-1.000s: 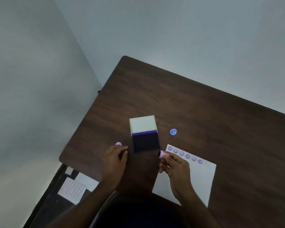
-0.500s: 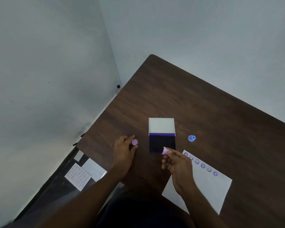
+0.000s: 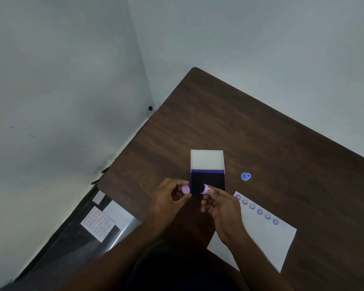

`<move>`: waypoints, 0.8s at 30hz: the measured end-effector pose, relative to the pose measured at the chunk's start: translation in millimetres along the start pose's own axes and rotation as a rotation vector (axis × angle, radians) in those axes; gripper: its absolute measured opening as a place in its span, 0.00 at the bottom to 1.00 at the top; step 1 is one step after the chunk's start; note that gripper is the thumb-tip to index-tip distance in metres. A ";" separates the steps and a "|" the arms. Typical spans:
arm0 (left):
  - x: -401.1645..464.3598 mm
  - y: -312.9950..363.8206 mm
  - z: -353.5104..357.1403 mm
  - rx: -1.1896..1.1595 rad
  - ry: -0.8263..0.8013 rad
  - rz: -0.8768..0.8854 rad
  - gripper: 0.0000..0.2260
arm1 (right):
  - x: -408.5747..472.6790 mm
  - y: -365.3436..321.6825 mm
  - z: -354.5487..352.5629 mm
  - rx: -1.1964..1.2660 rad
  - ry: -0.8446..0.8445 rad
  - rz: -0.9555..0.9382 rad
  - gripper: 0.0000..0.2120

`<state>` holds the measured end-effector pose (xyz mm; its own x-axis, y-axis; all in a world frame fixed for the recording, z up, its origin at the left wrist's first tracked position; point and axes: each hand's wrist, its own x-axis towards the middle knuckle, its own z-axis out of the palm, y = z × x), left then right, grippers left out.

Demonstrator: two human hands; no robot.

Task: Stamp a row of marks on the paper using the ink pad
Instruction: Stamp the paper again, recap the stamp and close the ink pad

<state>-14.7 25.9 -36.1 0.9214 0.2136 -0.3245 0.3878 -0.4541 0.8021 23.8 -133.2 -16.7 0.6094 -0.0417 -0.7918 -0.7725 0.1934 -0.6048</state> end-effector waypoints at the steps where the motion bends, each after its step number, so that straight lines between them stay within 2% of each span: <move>1: -0.9 2.1 0.3 -0.015 -0.022 -0.038 0.11 | 1.0 1.7 0.8 -0.011 0.001 0.002 0.06; 5: -0.5 8.3 1.4 -0.057 -0.115 -0.152 0.08 | 2.1 5.3 4.6 -0.056 -0.021 0.016 0.07; 7: 0.7 10.6 2.2 -0.072 -0.144 -0.142 0.07 | 3.2 6.2 6.8 -0.076 -0.027 0.025 0.08; 8: 2.3 9.3 4.1 -0.079 -0.146 -0.143 0.09 | 4.2 6.9 7.5 -0.091 -0.023 0.034 0.08; 11: 6.7 6.9 13.8 -0.025 -0.161 -0.294 0.13 | 4.2 6.6 9.5 -0.118 -0.023 0.055 0.10; 14: 7.4 4.4 14.2 -0.013 -0.143 -0.264 0.13 | 4.4 6.7 11.7 -0.142 -0.045 0.041 0.08; 16: 5.3 6.2 10.6 -0.038 -0.179 -0.172 0.12 | 4.5 8.8 12.4 -0.200 -0.043 0.014 0.09; 19: 7.4 8.3 10.3 0.012 -0.191 -0.245 0.15 | 2.7 10.2 11.7 -0.282 -0.045 -0.049 0.07; 22: 3.3 14.4 4.2 -0.049 -0.142 -0.150 0.19 | 1.6 9.5 10.6 -0.344 -0.047 -0.091 0.06; 24: -0.5 15.9 -1.2 -0.055 -0.123 -0.122 0.14 | 0.8 8.6 9.8 -0.370 -0.048 -0.118 0.06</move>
<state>-9.1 19.6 -22.6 0.8651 0.1555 -0.4769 0.4979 -0.3827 0.7782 19.4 -122.0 -21.7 0.6990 0.0046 -0.7152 -0.7033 -0.1772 -0.6885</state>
